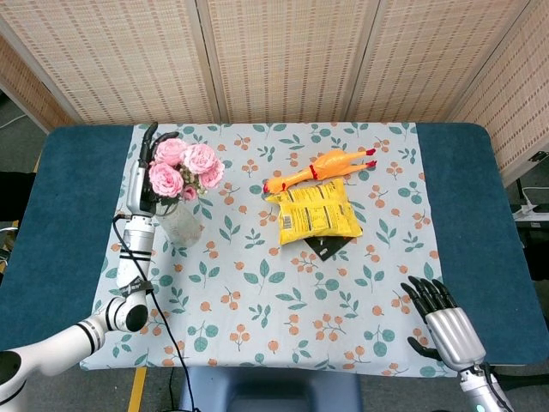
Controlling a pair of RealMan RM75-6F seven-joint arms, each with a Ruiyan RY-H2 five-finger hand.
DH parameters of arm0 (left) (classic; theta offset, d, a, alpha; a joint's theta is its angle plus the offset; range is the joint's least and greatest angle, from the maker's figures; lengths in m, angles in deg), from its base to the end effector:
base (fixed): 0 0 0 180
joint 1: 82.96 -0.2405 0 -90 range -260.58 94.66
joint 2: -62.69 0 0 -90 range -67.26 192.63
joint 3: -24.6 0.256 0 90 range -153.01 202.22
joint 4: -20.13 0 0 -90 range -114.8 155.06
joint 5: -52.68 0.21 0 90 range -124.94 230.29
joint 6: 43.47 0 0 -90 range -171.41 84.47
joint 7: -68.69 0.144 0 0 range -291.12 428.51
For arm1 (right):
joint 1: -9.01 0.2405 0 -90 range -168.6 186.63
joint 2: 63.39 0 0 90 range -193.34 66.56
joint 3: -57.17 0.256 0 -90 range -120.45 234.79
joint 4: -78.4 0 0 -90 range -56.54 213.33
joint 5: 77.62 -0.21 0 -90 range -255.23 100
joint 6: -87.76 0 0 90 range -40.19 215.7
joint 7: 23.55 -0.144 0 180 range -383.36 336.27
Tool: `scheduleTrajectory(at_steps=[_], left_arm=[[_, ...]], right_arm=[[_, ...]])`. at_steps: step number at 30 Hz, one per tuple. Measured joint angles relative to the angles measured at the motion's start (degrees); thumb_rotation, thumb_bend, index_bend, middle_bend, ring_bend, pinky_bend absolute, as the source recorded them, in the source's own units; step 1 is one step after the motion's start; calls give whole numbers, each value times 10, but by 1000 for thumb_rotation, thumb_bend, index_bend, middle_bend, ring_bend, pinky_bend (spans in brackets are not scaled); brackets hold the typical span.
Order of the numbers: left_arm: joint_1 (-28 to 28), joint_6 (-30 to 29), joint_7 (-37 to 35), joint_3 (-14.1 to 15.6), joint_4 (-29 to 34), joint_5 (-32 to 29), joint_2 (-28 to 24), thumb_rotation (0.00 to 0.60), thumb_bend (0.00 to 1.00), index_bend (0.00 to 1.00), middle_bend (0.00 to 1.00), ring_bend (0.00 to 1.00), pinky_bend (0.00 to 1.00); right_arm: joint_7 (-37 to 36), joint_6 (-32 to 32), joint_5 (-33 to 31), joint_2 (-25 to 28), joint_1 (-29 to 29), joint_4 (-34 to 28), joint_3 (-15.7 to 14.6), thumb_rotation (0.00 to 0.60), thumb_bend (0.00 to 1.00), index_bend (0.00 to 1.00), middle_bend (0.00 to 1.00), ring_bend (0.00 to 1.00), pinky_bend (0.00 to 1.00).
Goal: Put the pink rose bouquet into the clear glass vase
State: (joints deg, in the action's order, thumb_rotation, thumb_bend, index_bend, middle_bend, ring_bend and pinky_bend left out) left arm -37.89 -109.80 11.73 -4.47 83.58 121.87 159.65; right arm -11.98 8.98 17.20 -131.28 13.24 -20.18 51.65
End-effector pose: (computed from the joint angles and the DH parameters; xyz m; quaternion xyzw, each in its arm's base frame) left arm -0.1301 0.4333 0.0597 -0.2883 -0.5759 -0.7492 0.1548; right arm -0.2766 -0.1384 0.0911 0.6949 -0.4055 0.3361 0.4896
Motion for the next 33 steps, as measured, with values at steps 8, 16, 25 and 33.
scheduleTrajectory(at_steps=[8, 16, 25, 33], left_arm=[[-42, -42, -5, 45, 28, 49, -21, 600, 401, 0, 0, 0, 16], [-63, -48, 19, 71, 29, 59, -24, 600, 356, 0, 0, 0, 9], [-73, -40, 29, 79, 56, 67, -55, 600, 314, 0, 0, 0, 2], [-93, -50, 63, 112, 88, 100, -86, 600, 312, 0, 0, 0, 0]], right_arm=[[2, 0, 4, -1, 0, -1, -3, 600, 152, 0, 0, 0, 0], [0, -3, 10, 0, -1, -1, -5, 600, 152, 0, 0, 0, 0], [-4, -2, 13, 1, 0, 1, -6, 600, 152, 0, 0, 0, 0], [-4, -5, 18, 1, -1, 0, -8, 600, 152, 0, 0, 0, 0]])
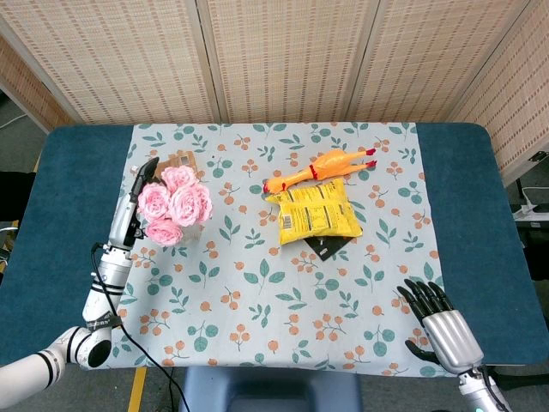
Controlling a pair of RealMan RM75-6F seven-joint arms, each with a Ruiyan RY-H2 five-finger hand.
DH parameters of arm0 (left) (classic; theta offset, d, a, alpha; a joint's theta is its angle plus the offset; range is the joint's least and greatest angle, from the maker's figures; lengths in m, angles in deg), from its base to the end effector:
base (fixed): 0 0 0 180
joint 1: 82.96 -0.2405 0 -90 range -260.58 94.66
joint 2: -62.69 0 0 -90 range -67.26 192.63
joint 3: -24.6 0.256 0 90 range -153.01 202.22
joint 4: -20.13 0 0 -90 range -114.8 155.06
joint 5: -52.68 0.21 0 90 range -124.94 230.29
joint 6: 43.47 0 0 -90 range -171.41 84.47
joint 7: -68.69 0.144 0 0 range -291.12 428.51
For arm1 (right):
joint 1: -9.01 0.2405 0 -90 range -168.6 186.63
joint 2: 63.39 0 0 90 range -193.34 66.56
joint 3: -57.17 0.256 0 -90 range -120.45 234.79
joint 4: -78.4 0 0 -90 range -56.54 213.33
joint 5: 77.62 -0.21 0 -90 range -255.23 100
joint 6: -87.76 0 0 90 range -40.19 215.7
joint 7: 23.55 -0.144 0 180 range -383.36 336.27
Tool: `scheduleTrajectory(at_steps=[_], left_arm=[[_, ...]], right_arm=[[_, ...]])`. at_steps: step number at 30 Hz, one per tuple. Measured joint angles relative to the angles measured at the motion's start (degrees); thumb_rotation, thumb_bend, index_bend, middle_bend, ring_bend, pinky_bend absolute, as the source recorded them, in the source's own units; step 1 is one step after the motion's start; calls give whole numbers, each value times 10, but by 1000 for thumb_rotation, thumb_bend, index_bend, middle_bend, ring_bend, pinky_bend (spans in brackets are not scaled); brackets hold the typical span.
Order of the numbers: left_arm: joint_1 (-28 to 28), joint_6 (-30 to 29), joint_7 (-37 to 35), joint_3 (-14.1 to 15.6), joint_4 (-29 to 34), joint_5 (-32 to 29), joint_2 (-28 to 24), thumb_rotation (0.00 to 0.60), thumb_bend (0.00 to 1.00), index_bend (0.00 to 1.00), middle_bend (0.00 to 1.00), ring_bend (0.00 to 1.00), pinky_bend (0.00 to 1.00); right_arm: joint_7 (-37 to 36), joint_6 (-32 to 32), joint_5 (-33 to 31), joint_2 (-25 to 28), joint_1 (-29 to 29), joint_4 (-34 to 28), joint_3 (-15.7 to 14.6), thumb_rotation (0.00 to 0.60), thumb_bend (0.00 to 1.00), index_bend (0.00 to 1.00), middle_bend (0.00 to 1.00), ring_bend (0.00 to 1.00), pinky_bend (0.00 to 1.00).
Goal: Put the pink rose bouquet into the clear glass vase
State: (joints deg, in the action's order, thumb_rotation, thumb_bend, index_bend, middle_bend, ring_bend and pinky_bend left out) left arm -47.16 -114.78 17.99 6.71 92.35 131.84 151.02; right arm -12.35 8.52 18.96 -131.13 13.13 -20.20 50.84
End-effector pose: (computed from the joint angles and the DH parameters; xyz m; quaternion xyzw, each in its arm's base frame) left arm -0.1781 0.3751 0.0675 -0.4158 -0.5474 -0.6950 0.2107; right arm -0.2735 -0.1341 0.0904 0.7015 -0.4016 0.3412 0.4799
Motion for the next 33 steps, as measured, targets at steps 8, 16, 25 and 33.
scheduleTrajectory(at_steps=[8, 16, 25, 33], left_arm=[[-22, -7, 31, 34, -14, 17, -10, 600, 312, 0, 0, 0, 0], [-47, -27, 35, 53, 9, 32, -39, 600, 312, 0, 0, 0, 0], [-70, -22, 109, 105, 8, 59, -72, 600, 300, 0, 0, 0, 0], [-156, -106, 317, 168, -25, 94, -96, 600, 323, 0, 0, 0, 0]], right_arm=[[-2, -3, 8, 2, -1, -1, -4, 600, 151, 0, 0, 0, 0], [-2, -2, 10, 2, -1, -2, -6, 600, 152, 0, 0, 0, 0], [-4, -9, 17, 5, -4, -3, -8, 600, 152, 0, 0, 0, 0], [-3, -19, 22, 6, -9, -2, -8, 600, 152, 0, 0, 0, 0]])
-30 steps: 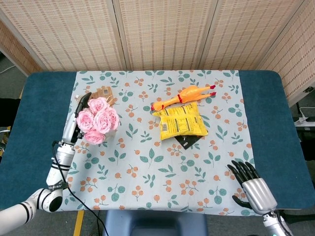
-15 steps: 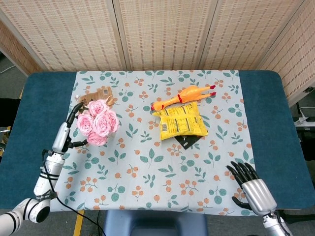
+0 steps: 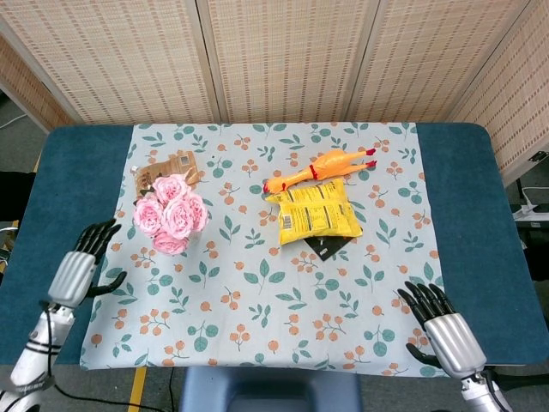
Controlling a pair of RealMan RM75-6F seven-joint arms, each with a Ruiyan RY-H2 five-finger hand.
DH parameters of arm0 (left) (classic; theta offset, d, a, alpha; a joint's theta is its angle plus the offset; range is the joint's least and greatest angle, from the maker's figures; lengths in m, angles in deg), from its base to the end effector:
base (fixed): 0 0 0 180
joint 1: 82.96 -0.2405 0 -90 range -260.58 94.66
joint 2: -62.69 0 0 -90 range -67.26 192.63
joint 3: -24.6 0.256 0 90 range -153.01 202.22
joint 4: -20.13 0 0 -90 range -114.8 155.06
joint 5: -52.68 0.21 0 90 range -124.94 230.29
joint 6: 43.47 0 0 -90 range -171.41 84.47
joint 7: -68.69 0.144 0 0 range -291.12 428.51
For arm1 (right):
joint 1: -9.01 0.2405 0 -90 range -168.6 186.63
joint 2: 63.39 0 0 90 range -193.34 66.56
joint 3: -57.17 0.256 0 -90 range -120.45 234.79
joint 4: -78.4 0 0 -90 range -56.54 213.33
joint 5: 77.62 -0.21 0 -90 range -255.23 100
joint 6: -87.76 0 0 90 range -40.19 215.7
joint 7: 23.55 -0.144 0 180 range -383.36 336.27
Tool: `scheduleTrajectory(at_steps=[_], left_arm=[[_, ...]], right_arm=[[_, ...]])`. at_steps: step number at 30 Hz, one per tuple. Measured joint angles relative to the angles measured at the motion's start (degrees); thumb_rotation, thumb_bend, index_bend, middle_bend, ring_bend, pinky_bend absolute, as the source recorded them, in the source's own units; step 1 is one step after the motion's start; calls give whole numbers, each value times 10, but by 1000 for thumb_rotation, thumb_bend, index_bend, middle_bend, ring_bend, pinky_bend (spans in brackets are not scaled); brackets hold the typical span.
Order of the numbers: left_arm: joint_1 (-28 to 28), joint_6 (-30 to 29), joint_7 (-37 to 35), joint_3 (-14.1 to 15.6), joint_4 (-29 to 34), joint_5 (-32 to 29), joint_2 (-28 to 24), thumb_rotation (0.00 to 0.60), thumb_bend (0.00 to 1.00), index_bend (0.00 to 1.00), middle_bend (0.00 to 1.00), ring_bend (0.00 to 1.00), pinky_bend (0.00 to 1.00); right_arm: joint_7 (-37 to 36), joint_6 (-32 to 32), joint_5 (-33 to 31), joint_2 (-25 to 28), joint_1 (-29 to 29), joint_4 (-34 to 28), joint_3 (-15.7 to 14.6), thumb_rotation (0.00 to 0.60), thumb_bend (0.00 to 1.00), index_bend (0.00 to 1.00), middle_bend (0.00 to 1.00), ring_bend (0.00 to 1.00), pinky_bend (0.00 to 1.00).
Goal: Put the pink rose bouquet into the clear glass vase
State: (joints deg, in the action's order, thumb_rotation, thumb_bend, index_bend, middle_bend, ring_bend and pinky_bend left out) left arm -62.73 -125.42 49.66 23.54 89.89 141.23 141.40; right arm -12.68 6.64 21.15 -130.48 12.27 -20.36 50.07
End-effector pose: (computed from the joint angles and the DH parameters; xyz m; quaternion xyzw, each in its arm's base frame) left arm -0.3002 0.2668 0.0989 -0.6309 -0.3822 -0.4873 0.4673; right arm -0.2708 -0.1272 0.0953 0.7025 -0.3935 0.3504 0.4784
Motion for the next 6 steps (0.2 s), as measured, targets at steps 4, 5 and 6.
scheduleTrajectory(at_steps=[4, 5, 6], left_arm=[[-73, -88, 66, 25, -27, 12, -1, 600, 319, 0, 0, 0, 0], [-93, -105, 79, 32, -32, 14, -3, 600, 319, 0, 0, 0, 0], [-104, -113, 89, 36, -34, 16, -6, 600, 321, 0, 0, 0, 0]], right_arm=[[7, -3, -3, -2, -3, 0, 2, 600, 152, 0, 0, 0, 0], [9, -2, -5, -3, -3, 0, 3, 600, 152, 0, 0, 0, 0], [12, -1, -6, -4, -2, 1, 4, 600, 152, 0, 0, 0, 0]])
